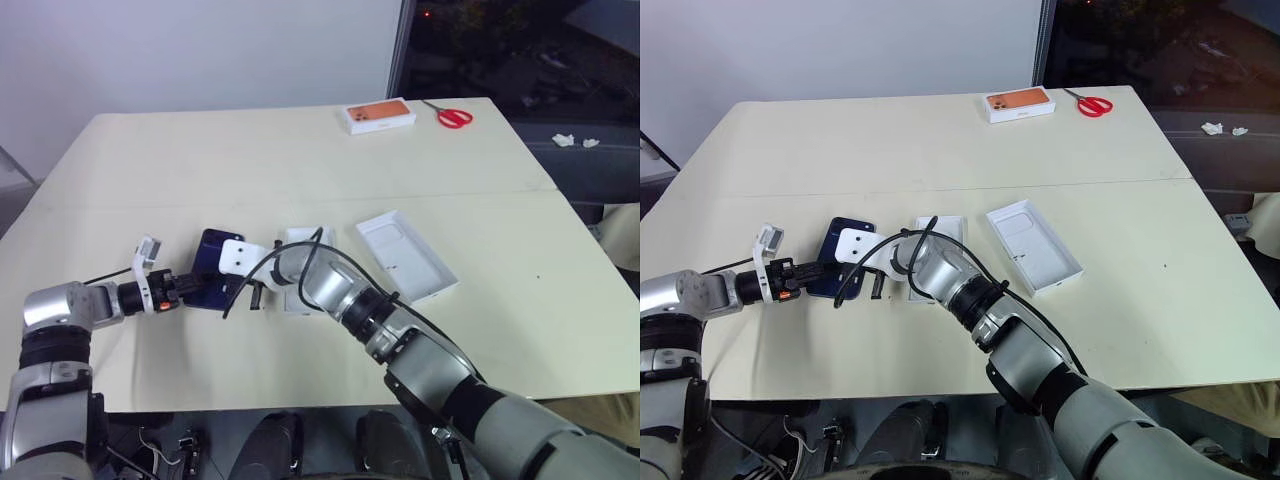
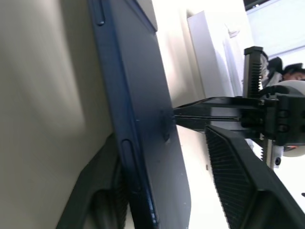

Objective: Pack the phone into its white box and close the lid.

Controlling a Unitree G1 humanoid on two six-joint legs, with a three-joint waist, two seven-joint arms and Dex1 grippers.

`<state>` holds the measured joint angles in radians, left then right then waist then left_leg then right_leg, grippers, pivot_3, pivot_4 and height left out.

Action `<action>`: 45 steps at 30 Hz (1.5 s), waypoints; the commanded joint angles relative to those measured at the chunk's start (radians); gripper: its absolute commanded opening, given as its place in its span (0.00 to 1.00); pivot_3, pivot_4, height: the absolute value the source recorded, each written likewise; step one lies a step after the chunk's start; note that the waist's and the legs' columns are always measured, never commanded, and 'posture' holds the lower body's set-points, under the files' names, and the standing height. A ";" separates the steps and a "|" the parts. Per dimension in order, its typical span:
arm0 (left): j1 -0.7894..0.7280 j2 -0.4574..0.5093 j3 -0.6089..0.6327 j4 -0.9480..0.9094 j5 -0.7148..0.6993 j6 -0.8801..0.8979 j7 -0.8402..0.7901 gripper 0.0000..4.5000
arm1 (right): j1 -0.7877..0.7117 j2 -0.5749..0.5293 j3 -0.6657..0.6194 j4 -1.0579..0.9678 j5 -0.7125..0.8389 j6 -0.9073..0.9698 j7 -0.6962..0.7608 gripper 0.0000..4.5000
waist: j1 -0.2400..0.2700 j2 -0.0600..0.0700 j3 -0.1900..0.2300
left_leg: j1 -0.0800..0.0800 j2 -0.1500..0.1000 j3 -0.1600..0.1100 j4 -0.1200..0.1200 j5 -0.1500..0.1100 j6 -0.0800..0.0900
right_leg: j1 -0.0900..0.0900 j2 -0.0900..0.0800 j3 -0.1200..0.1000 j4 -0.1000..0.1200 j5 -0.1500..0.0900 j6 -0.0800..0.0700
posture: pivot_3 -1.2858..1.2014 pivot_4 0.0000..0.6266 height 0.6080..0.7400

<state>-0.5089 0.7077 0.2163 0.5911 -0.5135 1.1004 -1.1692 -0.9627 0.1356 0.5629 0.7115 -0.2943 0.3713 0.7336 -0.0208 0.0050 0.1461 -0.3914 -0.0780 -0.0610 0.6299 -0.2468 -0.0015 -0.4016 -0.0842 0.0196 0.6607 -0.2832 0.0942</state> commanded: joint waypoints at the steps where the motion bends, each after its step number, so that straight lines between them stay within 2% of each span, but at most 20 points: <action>1: 0.046 -0.012 -0.057 0.030 0.019 0.021 0.012 0.61 | 0.001 -0.006 0.008 -0.004 -0.015 -0.001 0.002 0.00 | 0.000 0.000 0.000 | 0.000 0.000 0.000 0.000 0.000 0.000 | 0.000 0.000 0.000 0.000 0.000 0.000 | 0.52 0.24 1.00; 5: 0.056 -0.012 -0.046 0.025 0.010 0.027 0.011 0.61 | 0.003 -0.009 0.011 -0.002 -0.021 -0.006 0.001 0.00 | -0.001 0.000 0.000 | 0.000 0.000 0.000 0.000 0.000 0.000 | 0.000 0.000 0.000 -0.001 0.000 0.000 | 0.52 0.24 1.00; 8: 0.064 -0.018 -0.039 0.020 0.001 0.036 0.020 0.43 | 0.004 -0.009 0.011 -0.003 -0.021 -0.007 0.003 0.00 | -0.004 0.000 0.000 | 0.000 0.000 0.000 0.000 0.000 0.000 | 0.000 0.000 0.000 -0.001 0.000 0.000 | 0.52 0.24 1.00; 17: 0.073 -0.029 -0.042 0.005 -0.023 0.048 0.040 0.43 | 0.006 -0.014 0.014 -0.005 -0.022 -0.012 0.005 0.00 | -0.001 0.000 0.000 | 0.000 0.000 0.000 -0.001 0.000 0.000 | 0.000 -0.002 0.000 -0.002 0.000 0.000 | 0.52 0.24 1.00; 18: 0.074 -0.030 -0.042 0.005 -0.025 0.050 0.041 0.31 | 0.006 -0.014 0.014 -0.005 -0.022 -0.012 0.005 0.00 | -0.001 0.000 0.000 | 0.000 0.000 0.000 -0.001 0.000 0.000 | 0.000 -0.002 0.000 -0.003 0.000 0.000 | 0.52 0.24 1.00; 22: 0.077 -0.034 -0.038 0.002 -0.039 0.061 0.050 0.00 | 0.006 -0.015 0.014 -0.005 -0.022 -0.012 0.006 0.00 | 0.001 -0.001 -0.001 | 0.001 0.000 0.000 -0.001 0.000 0.000 | 0.003 -0.002 0.000 -0.005 0.000 0.000 | 0.52 0.24 1.00; 31: 0.093 -0.036 -0.020 -0.009 -0.064 0.074 0.068 0.00 | 0.004 -0.021 -0.001 -0.020 -0.013 -0.013 0.007 0.00 | 0.001 -0.001 -0.001 | 0.001 0.001 0.000 -0.002 0.000 0.000 | 0.003 -0.002 0.000 -0.007 0.000 0.000 | 0.52 0.24 1.00; 38: 0.084 -0.047 0.056 0.013 -0.106 0.101 0.101 0.00 | 0.026 -0.051 -0.060 -0.119 0.054 -0.013 0.051 0.00 | -0.001 -0.001 -0.001 | 0.000 0.001 0.000 -0.002 0.000 0.000 | 0.003 -0.002 0.000 -0.007 0.000 0.000 | 0.52 0.24 1.00; 41: 0.078 -0.054 0.104 0.010 -0.139 0.123 0.114 0.00 | 0.041 -0.069 -0.102 -0.191 0.104 0.015 0.086 0.00 | -0.003 -0.001 0.000 | 0.000 0.001 0.000 -0.003 0.000 0.000 | 0.003 -0.002 0.000 -0.008 0.000 0.000 | 0.52 0.24 1.00; 45: 0.072 -0.071 0.194 0.003 -0.195 0.159 0.148 0.00 | 0.068 -0.088 -0.222 -0.343 0.259 0.152 0.168 0.00 | -0.003 -0.001 0.000 | 0.000 0.003 0.000 -0.003 0.000 0.000 | 0.002 -0.001 0.000 -0.008 0.000 0.000 | 0.52 0.24 1.00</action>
<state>-0.4458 0.6491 0.3820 0.5732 -0.6831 1.2363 -1.0390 -0.8908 0.0477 0.4018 0.4616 -0.1150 0.4679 0.8667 -0.0239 0.0038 0.1464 -0.3915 -0.0753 -0.0613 0.6273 -0.2467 -0.0019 -0.3993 -0.0853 0.0191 0.6529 -0.2834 0.0941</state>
